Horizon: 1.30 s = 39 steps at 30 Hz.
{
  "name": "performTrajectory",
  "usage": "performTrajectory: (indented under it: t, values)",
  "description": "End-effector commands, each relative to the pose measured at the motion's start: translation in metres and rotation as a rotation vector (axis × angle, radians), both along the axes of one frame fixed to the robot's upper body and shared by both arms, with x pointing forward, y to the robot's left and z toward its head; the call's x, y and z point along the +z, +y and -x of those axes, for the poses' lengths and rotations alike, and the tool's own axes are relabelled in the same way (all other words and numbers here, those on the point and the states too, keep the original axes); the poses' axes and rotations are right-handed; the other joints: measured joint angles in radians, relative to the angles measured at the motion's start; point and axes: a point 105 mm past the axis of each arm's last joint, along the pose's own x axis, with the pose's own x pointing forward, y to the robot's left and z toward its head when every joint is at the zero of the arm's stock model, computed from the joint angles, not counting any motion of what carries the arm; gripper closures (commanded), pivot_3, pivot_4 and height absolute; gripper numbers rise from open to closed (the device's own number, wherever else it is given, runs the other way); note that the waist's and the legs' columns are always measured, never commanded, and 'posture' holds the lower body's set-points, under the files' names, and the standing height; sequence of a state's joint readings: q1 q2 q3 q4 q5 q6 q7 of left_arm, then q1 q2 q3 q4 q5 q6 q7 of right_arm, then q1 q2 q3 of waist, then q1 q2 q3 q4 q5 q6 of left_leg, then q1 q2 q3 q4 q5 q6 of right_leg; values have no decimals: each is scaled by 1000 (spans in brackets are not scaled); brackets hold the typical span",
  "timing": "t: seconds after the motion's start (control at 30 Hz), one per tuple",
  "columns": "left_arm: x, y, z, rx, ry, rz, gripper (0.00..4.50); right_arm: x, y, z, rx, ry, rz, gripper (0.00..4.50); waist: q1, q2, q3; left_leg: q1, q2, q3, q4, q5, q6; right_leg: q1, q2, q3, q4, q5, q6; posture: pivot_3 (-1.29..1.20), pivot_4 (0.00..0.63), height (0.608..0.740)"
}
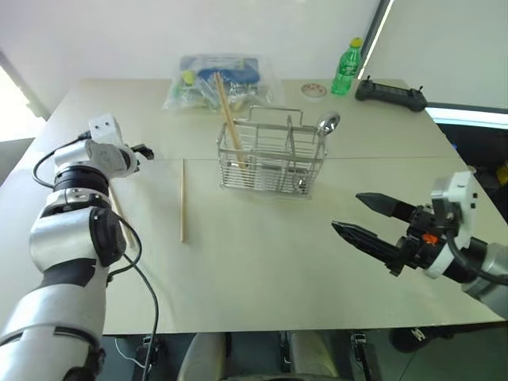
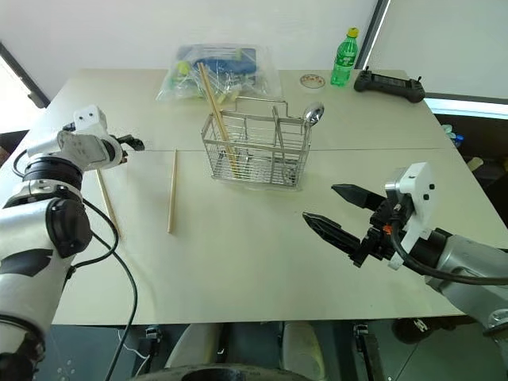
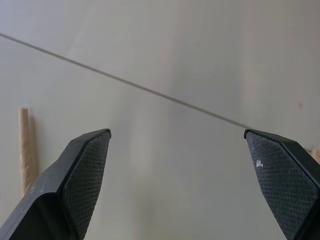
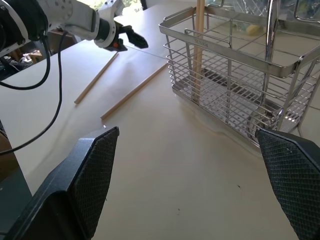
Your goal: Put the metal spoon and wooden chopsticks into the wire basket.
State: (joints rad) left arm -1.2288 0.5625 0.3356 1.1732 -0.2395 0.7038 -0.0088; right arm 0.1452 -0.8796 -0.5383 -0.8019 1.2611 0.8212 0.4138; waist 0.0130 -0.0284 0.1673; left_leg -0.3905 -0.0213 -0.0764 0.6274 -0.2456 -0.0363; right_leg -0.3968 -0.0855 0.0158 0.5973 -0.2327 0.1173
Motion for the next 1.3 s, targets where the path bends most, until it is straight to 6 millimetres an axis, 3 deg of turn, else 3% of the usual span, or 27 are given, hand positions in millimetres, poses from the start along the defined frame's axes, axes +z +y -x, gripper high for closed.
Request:
performTrajectory:
  t: [0.03, 0.13, 0.23, 0.67, 0.97, 1.07, 1.3]
  values:
    - [36, 35, 6, 130, -81, -85, 0, 7, 1, 1, 9, -36, -6, 23, -4, 0, 0, 0, 0, 0, 0, 0, 0, 0, 0, 0, 0, 0, 0, 0, 150, 726]
    - [33, 54, 16, 199, -48, -116, 0, 5, -1, 0, 3, -28, -8, 23, -9, 0, 0, 1, 0, 1, -1, 0, 0, -1, 0, 0, 0, 0, 1, 0, 150, 726]
    - [15, 64, 27, 219, 40, -122, 0, 3, -3, -2, -5, -21, -12, 23, -5, 0, 0, 1, 0, 1, -1, 0, 0, 0, 0, 0, 1, 0, 1, 0, 150, 726]
    - [-27, 48, 36, 176, 198, -31, 0, 4, -2, 0, 17, -14, -1, 23, 0, -4, -1, 1, -1, 0, 2, 0, 0, 1, -1, -1, 1, 1, 1, 0, 150, 726]
    - [-29, 43, 36, 182, 218, 4, 0, 1, -1, 7, 47, 0, 29, 23, 0, -4, -1, 1, -1, 1, 2, 0, 0, 1, -1, -1, 1, 1, 1, 0, 150, 726]
    - [-29, 42, 35, 187, 217, 11, 819, -1, -1, 8, 42, 4, 28, 0, 0, -4, -1, 1, -1, 1, 2, 0, 0, 2, -1, -1, 1, 1, 1, 0, 150, 726]
    - [-25, 39, 33, 185, 206, 16, 4429, -2, -1, 8, 34, 4, 21, 0, 1, -4, -1, 1, -1, 1, 2, 0, 0, 2, -2, -1, 1, 1, 1, 0, 150, 726]
